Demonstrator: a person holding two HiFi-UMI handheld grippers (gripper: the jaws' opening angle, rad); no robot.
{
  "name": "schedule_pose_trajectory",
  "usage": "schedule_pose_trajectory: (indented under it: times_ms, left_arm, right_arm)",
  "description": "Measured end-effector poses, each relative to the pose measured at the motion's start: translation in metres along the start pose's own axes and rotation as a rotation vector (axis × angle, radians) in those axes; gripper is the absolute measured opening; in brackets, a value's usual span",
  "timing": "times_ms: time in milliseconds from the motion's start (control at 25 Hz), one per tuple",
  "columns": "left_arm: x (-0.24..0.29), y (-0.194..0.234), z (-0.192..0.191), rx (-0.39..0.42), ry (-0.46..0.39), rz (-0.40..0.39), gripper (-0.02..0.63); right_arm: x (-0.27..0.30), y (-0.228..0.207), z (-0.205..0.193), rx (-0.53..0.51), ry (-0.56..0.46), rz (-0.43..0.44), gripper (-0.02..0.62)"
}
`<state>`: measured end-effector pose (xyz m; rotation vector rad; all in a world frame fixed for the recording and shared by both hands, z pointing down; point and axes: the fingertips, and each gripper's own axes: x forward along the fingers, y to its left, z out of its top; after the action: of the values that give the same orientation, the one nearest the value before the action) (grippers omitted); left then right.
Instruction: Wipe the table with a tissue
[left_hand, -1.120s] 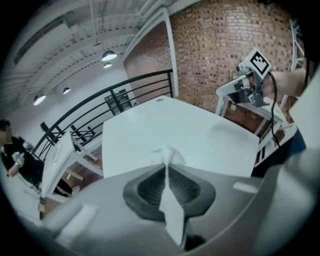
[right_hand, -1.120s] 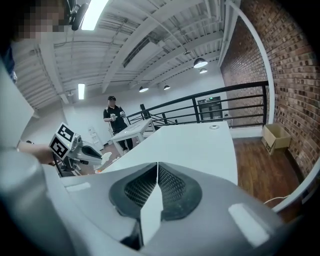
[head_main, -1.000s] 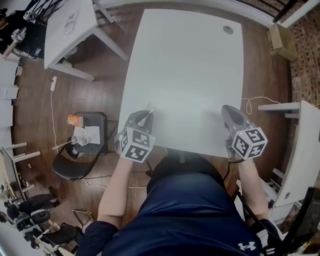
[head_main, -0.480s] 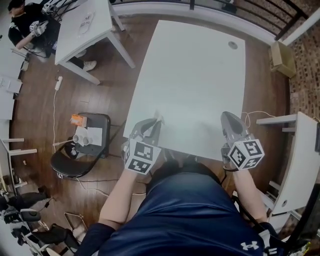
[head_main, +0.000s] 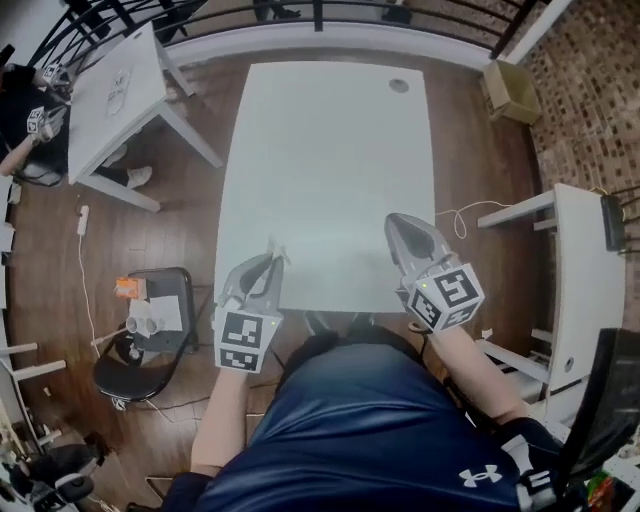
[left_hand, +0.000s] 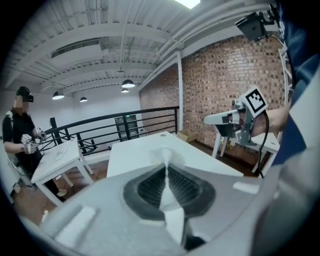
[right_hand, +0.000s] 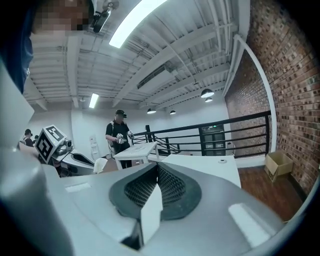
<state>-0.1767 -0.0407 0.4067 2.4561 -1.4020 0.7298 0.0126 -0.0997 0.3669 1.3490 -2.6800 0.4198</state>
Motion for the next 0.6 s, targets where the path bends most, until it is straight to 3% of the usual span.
schedule_pose_trajectory:
  times_ms: [280, 600]
  left_arm:
    - [-0.003, -0.009, 0.017, -0.112, -0.028, -0.011, 0.014]
    - [0.012, -0.017, 0.026, -0.129, -0.053, -0.027, 0.014]
  right_arm:
    - [0.001, 0.000, 0.013, 0.009, -0.027, 0.011, 0.012]
    - [0.000, -0.014, 0.019, 0.024, -0.040, -0.002, 0.012]
